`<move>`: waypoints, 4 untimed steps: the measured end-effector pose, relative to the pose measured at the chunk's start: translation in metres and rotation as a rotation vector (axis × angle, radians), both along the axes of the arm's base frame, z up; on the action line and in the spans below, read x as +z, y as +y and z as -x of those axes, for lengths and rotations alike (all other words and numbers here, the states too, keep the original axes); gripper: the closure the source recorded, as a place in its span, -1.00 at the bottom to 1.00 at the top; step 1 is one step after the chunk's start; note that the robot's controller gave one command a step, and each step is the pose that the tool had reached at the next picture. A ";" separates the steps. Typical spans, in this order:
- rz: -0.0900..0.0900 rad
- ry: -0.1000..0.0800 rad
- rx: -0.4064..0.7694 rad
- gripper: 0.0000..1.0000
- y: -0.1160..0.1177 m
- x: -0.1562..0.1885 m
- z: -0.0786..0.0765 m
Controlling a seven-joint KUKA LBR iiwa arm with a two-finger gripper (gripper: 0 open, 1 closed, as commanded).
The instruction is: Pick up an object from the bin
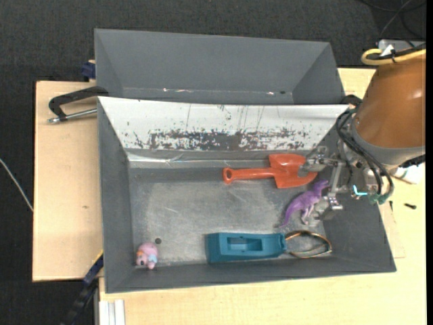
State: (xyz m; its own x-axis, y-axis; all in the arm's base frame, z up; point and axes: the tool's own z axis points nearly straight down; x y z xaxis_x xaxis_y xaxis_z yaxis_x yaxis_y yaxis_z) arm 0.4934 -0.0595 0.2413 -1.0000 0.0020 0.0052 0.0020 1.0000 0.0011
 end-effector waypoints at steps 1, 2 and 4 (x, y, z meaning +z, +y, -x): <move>0.001 -0.008 0.002 -1.00 0.000 0.004 -0.002; 0.001 -0.009 0.144 -1.00 -0.024 -0.057 -0.021; -0.002 -0.012 0.520 -1.00 -0.072 -0.171 -0.075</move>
Offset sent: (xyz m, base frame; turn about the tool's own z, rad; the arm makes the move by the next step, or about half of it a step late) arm 0.0529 -0.0683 -0.1713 -0.3978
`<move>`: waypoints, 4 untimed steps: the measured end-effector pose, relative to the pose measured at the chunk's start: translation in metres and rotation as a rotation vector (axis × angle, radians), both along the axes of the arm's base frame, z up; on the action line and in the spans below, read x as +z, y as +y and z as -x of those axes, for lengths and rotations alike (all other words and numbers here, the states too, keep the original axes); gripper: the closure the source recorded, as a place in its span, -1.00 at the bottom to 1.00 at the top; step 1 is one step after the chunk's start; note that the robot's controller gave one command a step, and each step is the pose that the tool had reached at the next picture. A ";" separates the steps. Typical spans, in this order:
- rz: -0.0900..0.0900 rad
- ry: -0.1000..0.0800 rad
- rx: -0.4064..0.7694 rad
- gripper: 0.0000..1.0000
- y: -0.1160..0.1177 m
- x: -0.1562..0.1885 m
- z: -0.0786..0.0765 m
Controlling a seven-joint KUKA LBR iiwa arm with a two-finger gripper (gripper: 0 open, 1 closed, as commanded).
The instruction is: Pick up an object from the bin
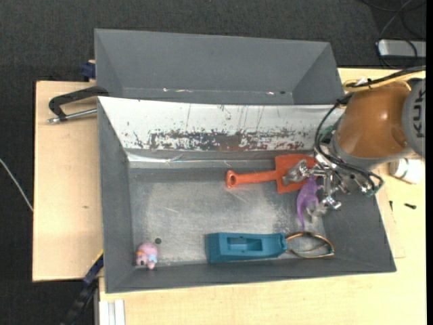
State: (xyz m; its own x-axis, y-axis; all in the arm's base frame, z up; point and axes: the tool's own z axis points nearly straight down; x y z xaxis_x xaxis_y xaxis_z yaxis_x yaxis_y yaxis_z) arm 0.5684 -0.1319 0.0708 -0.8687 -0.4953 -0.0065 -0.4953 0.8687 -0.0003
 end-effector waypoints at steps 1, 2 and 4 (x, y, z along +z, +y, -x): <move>0.000 -0.004 0.305 -1.00 -0.004 0.002 0.000; -0.005 0.000 0.358 1.00 -0.013 0.002 -0.012; -0.005 0.004 0.359 1.00 -0.013 0.007 -0.010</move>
Offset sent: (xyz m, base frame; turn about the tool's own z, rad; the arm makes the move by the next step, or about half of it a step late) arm 0.0094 -0.0192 -0.0008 -0.3600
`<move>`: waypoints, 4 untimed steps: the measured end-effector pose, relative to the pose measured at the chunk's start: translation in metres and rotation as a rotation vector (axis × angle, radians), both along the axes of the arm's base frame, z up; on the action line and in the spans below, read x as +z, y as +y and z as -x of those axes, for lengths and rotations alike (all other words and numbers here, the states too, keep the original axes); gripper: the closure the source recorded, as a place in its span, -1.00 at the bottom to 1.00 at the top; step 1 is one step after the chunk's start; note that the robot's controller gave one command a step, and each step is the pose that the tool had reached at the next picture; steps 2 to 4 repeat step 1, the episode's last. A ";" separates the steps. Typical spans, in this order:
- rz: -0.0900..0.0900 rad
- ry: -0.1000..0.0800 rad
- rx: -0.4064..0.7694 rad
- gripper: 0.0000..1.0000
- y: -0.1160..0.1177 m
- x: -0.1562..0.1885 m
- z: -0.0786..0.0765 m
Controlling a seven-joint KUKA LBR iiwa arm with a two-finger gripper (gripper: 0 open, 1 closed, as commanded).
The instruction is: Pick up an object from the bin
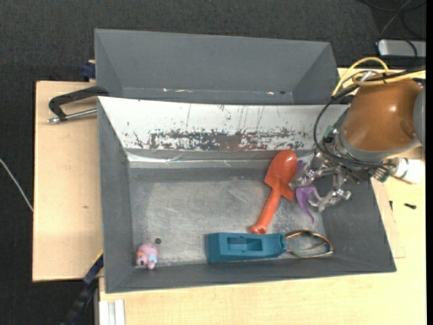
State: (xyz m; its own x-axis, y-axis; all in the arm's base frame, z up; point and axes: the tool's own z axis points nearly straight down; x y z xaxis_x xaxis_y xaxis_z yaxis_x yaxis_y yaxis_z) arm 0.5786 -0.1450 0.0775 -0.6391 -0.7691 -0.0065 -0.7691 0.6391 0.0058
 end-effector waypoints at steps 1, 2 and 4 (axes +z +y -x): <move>0.003 0.002 0.000 1.00 -0.001 0.021 0.001; 0.003 0.002 0.000 1.00 -0.001 0.021 0.001; 0.003 0.002 0.000 1.00 -0.001 0.021 0.001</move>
Offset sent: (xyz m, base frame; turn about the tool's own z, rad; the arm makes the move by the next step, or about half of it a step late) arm 0.0000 -0.0001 0.0310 0.0000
